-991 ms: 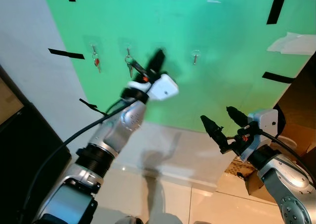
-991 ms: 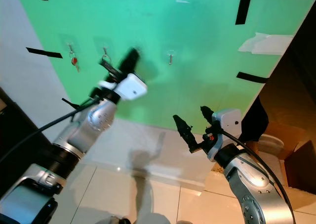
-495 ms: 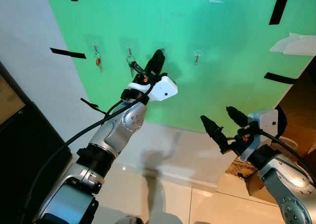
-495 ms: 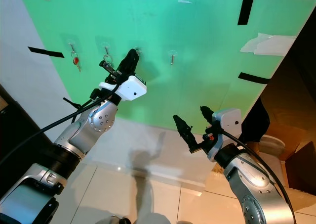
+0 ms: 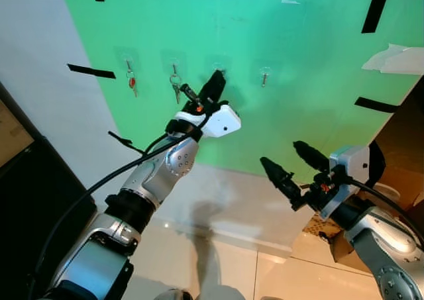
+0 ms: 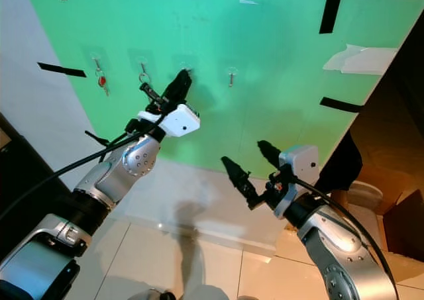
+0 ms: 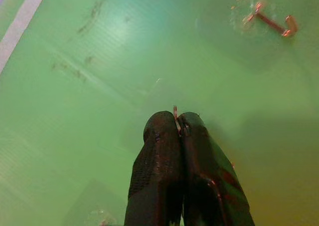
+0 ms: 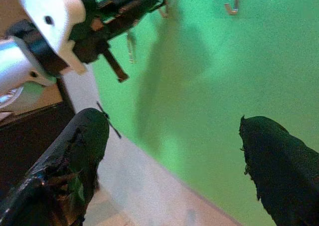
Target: Hang keys on a hook
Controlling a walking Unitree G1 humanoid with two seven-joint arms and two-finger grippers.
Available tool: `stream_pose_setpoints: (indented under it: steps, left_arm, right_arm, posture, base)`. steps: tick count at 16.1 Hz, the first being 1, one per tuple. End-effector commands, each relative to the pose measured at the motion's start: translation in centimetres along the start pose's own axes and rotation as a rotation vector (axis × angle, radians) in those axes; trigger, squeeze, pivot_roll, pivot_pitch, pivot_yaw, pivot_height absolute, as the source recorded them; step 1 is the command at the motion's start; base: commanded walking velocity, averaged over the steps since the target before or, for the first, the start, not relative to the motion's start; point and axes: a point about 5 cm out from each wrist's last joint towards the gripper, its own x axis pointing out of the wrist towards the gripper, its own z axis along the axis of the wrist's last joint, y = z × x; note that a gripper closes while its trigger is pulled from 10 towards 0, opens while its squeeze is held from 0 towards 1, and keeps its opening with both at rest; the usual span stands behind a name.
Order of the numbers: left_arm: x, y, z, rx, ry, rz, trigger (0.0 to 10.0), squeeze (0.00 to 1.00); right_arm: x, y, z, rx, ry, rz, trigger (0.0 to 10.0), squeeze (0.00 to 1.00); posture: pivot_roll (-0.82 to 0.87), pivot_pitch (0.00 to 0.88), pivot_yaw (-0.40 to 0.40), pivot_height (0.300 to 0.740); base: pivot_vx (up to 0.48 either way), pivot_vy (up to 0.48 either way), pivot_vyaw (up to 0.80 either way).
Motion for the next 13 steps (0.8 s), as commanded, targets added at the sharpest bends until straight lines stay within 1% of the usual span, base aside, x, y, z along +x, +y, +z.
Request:
stream_pose_setpoints:
  steps: [1,5,8,9,10,13]
  left_arm:
    - [-0.3,-0.7,0.1,0.008,-0.017,-0.052,10.0,0.0]
    - [-1.1,-1.3,-0.1,0.004,0.001,-0.074,10.0,0.0]
    - [-1.4,-0.9,-0.8,0.024,0.043,-0.055,10.0,0.0]
    - [-1.3,-0.8,-0.7,0.024,0.034,-0.053,10.0,0.0]
    - [-1.2,-0.5,-0.3,0.025,0.005,-0.037,10.0,0.0]
    - [-0.5,0.6,0.8,0.055,-0.067,0.041,10.0,0.0]
  right_arm:
    - [-0.2,0.7,0.5,0.013,-0.032,0.049,10.0,0.0]
    - [-0.2,0.8,0.6,0.014,-0.036,0.065,10.0,0.0]
    - [-0.3,0.8,0.6,0.014,-0.037,0.068,10.0,0.0]
    - [-0.3,0.8,0.6,0.013,-0.038,0.068,10.0,0.0]
    - [-0.3,0.8,0.6,0.013,-0.04,0.069,10.0,0.0]
    - [-0.3,0.9,0.6,0.016,-0.046,0.073,10.0,0.0]
  posture:
    - [-0.25,0.0,0.031,0.74]
    - [-0.25,0.0,0.03,0.74]
    - [-0.24,0.0,0.029,0.74]
    - [-0.24,0.0,0.028,0.74]
    - [-0.24,0.0,0.028,0.74]
    - [-0.25,0.0,0.03,0.74]
  base:
    - [0.0,0.0,0.0]
    - [0.0,0.0,0.0]
    - [0.0,0.0,0.0]
    - [0.0,0.0,0.0]
    - [0.0,0.0,0.0]
    - [0.0,0.0,0.0]
